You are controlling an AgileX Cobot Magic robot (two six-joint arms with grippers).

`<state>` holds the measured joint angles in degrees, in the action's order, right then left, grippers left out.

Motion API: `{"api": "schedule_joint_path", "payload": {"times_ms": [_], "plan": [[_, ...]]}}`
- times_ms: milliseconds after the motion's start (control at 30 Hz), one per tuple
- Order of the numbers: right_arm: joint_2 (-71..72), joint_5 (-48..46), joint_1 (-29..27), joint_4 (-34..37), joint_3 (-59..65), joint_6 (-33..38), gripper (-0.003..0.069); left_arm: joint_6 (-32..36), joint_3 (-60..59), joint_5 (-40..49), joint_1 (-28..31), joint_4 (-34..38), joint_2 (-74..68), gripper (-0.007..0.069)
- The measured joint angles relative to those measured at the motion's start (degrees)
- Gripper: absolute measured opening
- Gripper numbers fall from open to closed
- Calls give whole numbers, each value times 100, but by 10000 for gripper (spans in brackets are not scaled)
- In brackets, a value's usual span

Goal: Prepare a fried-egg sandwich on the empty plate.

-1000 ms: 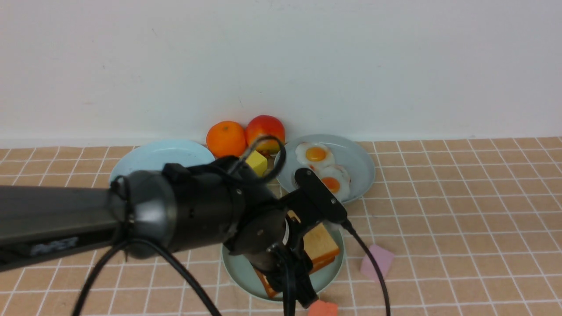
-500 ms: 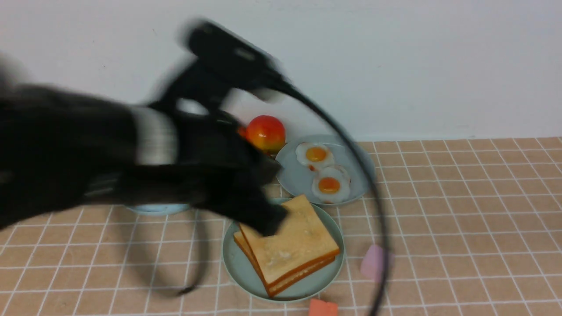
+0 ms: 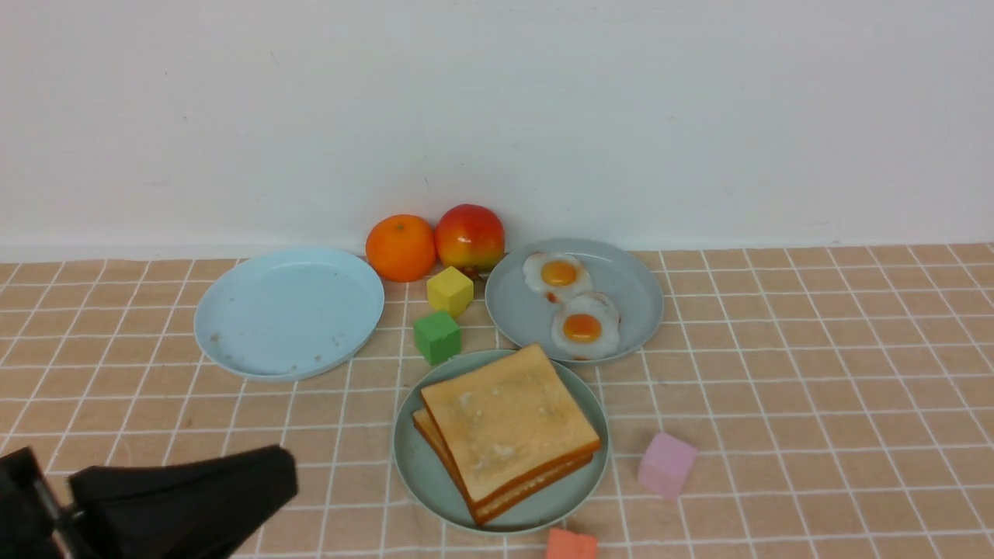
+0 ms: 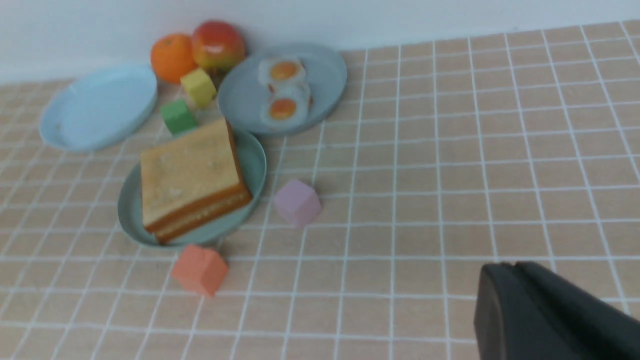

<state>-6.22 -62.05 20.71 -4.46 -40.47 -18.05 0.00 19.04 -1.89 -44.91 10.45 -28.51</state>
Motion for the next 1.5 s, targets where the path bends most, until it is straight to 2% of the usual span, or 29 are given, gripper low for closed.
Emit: {"api": "schedule_joint_path", "payload": {"times_ms": [200,233,467,567,833,933,1033,1167,1300,1500], "plan": [[156,1297,0,-68,902,-567,32,0,-217,-284,0,87,51,-13],[156,1356,0,-68,934,-589,32,0,-219,-276,0,87,51,-13],[156,3448,0,-109,2171,-860,34,0,-236,-135,0,100,51,-13],[156,3900,0,-109,2568,-879,39,0,-241,-131,0,100,51,-13],[156,4055,0,-130,3369,-891,46,0,-247,-124,0,100,51,-13],[163,4026,-20,-435,3536,-891,47,0,-247,-124,0,100,51,-13],[207,4054,-284,-557,3577,-891,47,0,-247,-124,0,100,51,-13],[282,4187,-1056,-518,3789,-576,8,0,-247,-118,0,100,51,-13],[567,4372,-1310,-484,4159,-42,-14,0,-247,-118,0,100,46,-13],[679,4346,-1572,-431,4192,236,-15,0,-247,-112,0,96,46,-13]]}}
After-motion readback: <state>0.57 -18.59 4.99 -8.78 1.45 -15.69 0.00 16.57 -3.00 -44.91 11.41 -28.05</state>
